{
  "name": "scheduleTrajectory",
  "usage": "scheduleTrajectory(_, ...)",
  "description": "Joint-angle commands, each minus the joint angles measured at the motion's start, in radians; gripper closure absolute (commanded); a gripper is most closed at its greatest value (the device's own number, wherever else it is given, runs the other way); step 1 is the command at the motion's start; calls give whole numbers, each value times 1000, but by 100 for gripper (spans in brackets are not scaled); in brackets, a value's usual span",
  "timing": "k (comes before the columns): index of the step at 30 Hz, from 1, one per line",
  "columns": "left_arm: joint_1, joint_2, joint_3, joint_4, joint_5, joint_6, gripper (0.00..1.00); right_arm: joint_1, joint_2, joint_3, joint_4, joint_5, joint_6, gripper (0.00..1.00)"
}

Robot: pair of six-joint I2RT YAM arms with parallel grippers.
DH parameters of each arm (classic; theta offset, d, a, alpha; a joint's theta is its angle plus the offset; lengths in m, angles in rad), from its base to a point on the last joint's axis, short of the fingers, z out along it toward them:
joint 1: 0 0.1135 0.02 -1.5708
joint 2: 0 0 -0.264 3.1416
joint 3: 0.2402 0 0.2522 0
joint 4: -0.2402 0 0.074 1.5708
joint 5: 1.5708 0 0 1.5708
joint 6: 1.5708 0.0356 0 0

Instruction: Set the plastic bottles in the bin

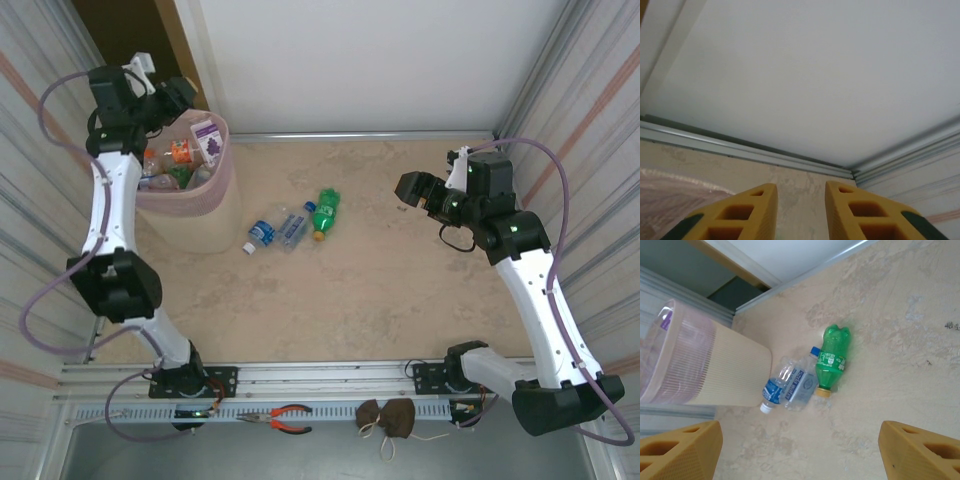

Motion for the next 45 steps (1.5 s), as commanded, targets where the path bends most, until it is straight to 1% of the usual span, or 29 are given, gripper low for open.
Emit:
scheduleTrajectory(1, -3, 61, 73, -125, 85, 73, 70, -11, -27, -10, -13, 15, -9, 19)
scheduleTrajectory(3, -6, 67, 54, -137, 93, 79, 71, -11, -33, -11, -16, 19, -9, 19)
scheduleTrajectory(9, -37, 24, -83, -142, 123, 124, 72, -11, -27, -16, -13, 15, -6, 19)
scheduleTrajectory(14, -50, -36, -201, -156, 80, 171, 73, -10, -18, -12, -8, 8, -4, 20)
scheduleTrajectory(18, -50, -50, -242, -179, 57, 202, 74, -11, -12, -12, -4, 5, -3, 20)
scheduleTrajectory(23, -43, -55, -224, -183, 53, 208, 75, -11, -11, -8, -3, 0, -1, 20)
scheduleTrajectory(28, -44, -69, -135, -168, 81, 206, 72, -11, -15, -2, -9, 5, -3, 20)
scheduleTrajectory(32, -59, -82, -69, -195, 103, 253, 69, -11, -18, -2, -9, 8, -2, 20)
scheduleTrajectory(36, -89, -109, -42, -223, 93, 317, 68, -11, -16, 1, -9, 5, -1, 20)
scheduleTrajectory(42, -180, -123, 1, -334, -10, 430, 68, -11, -2, 12, -9, -2, -1, 20)
scheduleTrajectory(45, -244, -121, 25, -390, -70, 493, 68, -12, 2, 18, -9, -7, -2, 20)
